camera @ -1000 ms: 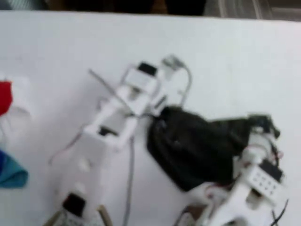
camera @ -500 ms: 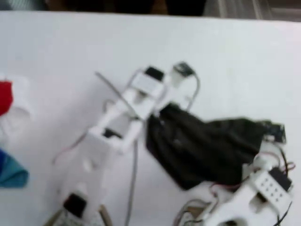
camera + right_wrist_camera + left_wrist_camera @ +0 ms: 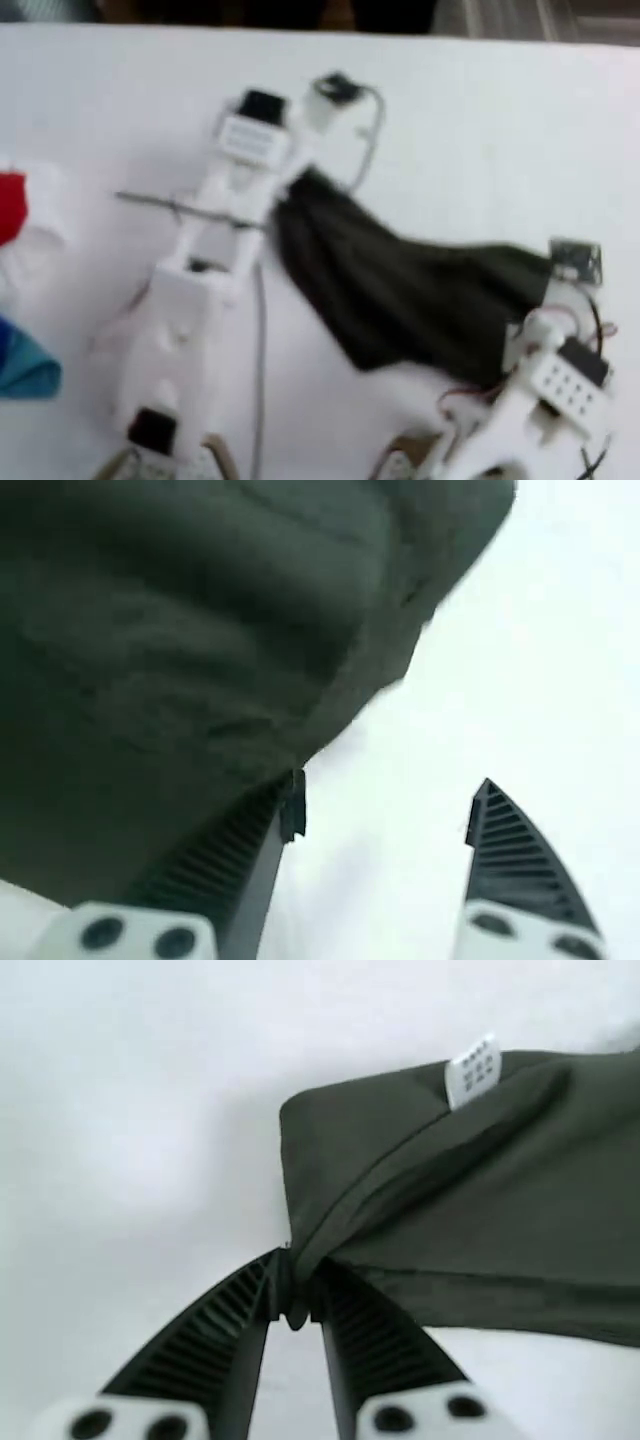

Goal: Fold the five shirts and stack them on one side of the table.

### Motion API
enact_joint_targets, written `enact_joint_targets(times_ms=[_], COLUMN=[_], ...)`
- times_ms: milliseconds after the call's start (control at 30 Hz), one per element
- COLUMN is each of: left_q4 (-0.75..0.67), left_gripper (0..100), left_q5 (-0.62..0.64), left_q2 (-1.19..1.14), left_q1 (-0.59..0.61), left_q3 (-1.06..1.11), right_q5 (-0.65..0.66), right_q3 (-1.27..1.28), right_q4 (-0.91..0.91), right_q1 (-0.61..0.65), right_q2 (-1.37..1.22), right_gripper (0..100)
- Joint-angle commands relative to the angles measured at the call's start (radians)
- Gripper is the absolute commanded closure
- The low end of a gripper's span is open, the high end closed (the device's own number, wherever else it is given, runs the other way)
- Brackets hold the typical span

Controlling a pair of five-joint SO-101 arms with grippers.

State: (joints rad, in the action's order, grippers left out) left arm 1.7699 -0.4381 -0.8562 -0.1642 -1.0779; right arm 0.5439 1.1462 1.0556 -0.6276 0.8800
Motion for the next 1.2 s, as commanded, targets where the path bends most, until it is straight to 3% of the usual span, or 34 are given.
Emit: enact_joint_targets(times_ms=[0,200,433,633,933,1167], left_q4=[0.02,0.018,0.015,0.014,-0.031,-0.086], left_gripper=[98,98,98,98,97,97], left_q5=[-0.072,-0.245,-0.44,-0.506,-0.497,-0.497], left_q2=[0.19,0.45,0.701,0.72,0.552,0.523], left_q1=[0.106,0.264,0.486,0.64,0.644,0.644], left_q3=[0.102,0.573,0.949,0.992,0.983,0.98], right_q5=[-0.084,-0.245,-0.29,-0.284,-0.282,-0.29], right_q3=[-0.147,-0.4,-0.753,-1.033,-1.31,-1.508], right_q4=[0.045,0.099,0.119,0.291,0.499,0.556], right_q1=[0.117,0.292,0.378,0.455,0.599,0.576], right_q2=[0.019,-0.082,-0.547,-0.972,-1.377,-1.417], right_gripper=[73.7,73.7,72.4,63.3,63.4,83.8])
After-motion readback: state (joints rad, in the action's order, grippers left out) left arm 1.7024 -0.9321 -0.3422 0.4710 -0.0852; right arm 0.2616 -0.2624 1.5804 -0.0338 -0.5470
